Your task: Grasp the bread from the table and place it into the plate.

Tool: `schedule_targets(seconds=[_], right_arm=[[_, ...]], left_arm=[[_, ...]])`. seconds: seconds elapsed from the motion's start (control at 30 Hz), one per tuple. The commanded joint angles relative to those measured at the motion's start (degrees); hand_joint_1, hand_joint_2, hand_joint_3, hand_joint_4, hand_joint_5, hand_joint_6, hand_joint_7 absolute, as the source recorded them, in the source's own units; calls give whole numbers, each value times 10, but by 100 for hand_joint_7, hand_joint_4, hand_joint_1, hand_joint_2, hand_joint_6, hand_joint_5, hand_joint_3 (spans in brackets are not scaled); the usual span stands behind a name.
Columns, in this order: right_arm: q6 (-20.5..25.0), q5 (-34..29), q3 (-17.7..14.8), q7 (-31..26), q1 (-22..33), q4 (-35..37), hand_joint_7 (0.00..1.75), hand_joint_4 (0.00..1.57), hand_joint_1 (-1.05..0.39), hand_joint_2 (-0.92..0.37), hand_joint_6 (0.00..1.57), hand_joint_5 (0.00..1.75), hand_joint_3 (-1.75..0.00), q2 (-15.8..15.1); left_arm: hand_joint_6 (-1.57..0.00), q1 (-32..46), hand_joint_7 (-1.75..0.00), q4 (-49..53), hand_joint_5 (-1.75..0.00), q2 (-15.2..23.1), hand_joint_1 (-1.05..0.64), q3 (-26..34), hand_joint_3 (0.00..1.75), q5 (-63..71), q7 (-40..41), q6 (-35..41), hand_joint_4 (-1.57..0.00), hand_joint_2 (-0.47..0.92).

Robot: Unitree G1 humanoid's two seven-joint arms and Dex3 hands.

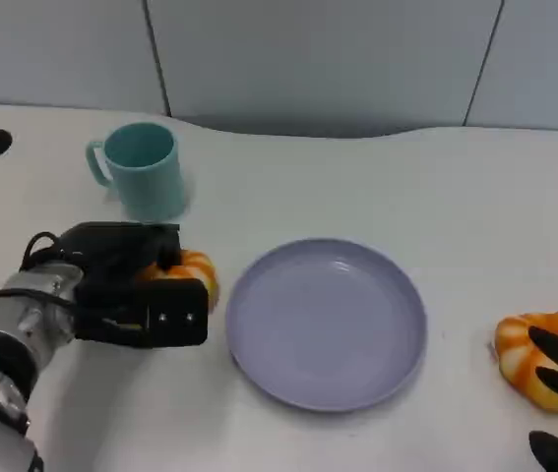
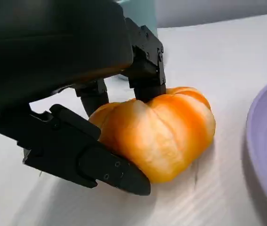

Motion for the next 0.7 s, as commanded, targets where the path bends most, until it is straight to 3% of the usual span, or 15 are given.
schedule_targets(seconds=[0.03,0.33,0.47,0.7], right_arm=[[7,2,-5,-4,-3,-1,0,80,-38,-92,61,1,-39,-2],[6,-3,-4,-7,-6,6,0,82,-38,-92,61,2,-39,-2],[6,-2,-1,-7,-3,2,0,81,-38,-92,61,1,-38,2],[7,-8,0,-9,-1,3,0,80,-37,-92,62,0,-37,2]], left_arm=[[-61,5,-175,-15,-175,33,-21,41,18,-42,-20,-36,-78,87],[-60,20,-175,-47,-175,62,-21,75,17,-71,-29,-79,-79,84],[-55,43,-175,-112,-175,109,-23,104,17,-105,-52,-186,-77,86],[-53,46,-175,-158,-175,76,-25,111,16,-156,-147,-253,-77,90]])
